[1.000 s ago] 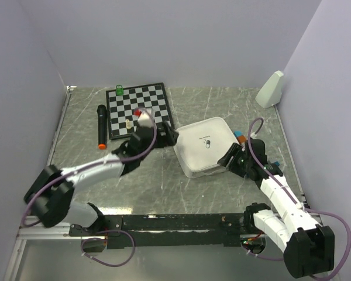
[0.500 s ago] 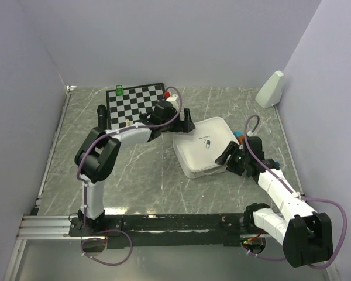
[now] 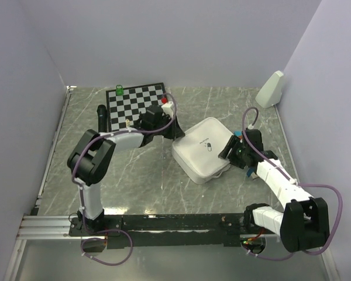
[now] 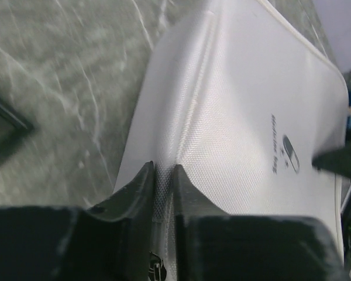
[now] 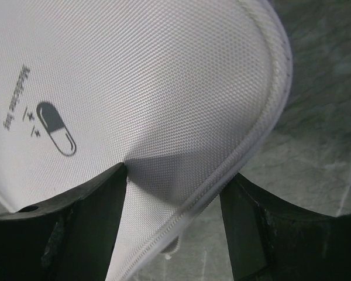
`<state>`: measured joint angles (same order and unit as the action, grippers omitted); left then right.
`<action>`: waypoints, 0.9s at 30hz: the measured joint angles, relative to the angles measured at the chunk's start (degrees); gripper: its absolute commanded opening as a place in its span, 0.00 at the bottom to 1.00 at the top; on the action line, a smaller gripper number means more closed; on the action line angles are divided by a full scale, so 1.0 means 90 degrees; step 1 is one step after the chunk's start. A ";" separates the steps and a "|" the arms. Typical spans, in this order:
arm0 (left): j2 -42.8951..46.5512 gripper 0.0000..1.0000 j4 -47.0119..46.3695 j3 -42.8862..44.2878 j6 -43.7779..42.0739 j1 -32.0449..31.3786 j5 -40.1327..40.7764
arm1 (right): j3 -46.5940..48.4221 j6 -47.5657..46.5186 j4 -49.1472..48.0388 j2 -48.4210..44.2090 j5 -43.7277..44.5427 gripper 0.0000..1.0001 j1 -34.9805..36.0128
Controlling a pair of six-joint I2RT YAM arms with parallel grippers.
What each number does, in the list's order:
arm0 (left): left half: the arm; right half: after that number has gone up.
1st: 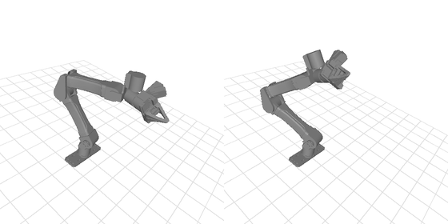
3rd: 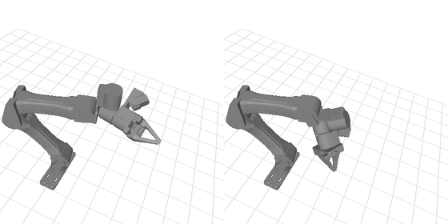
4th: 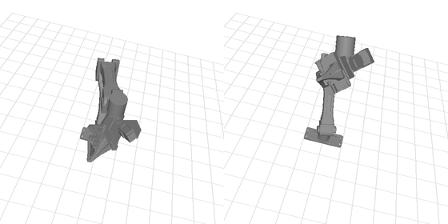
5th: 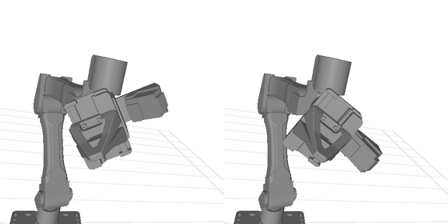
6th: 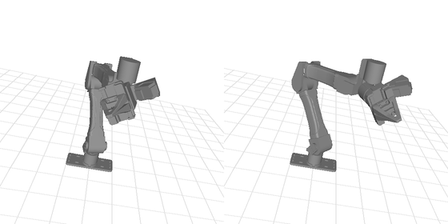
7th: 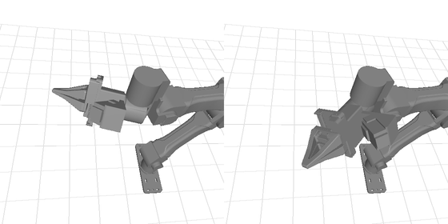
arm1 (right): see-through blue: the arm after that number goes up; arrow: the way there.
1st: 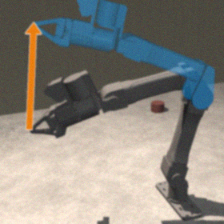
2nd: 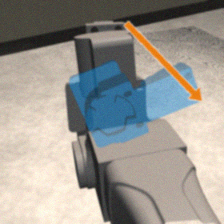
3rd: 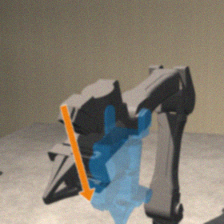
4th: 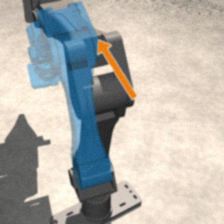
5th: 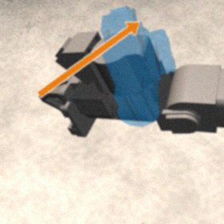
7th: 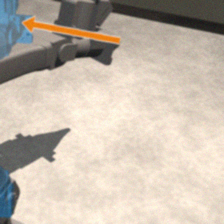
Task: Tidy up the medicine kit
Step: Adjust the medicine box at the center of the board.
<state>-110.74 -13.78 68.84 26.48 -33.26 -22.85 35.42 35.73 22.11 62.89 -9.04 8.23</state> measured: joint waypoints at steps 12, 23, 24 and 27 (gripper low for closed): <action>0.1984 0.05 -0.1098 -0.2744 0.0695 -0.0950 0.1071 | 0.0835 -0.0777 -0.0100 0.1166 0.0364 0.68 -0.0124; 0.3755 0.41 -0.1804 -0.4867 0.2552 -0.2878 0.2574 | 0.2574 -0.1326 -0.0491 0.2980 -0.0019 0.72 0.0889; 0.3910 0.44 -0.1685 -0.4940 0.2667 -0.3007 0.2715 | 0.2698 -0.1294 -0.0508 0.3050 -0.0095 0.73 0.1027; 0.4551 0.59 -0.1044 -0.5151 0.2934 -0.3150 0.3381 | 0.2771 -0.1149 -0.0461 0.2922 -0.0175 0.76 0.1299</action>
<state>-69.78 -23.18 22.48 52.88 -61.60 7.57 60.36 25.39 17.96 89.19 -10.61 19.92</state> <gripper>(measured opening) 0.467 0.737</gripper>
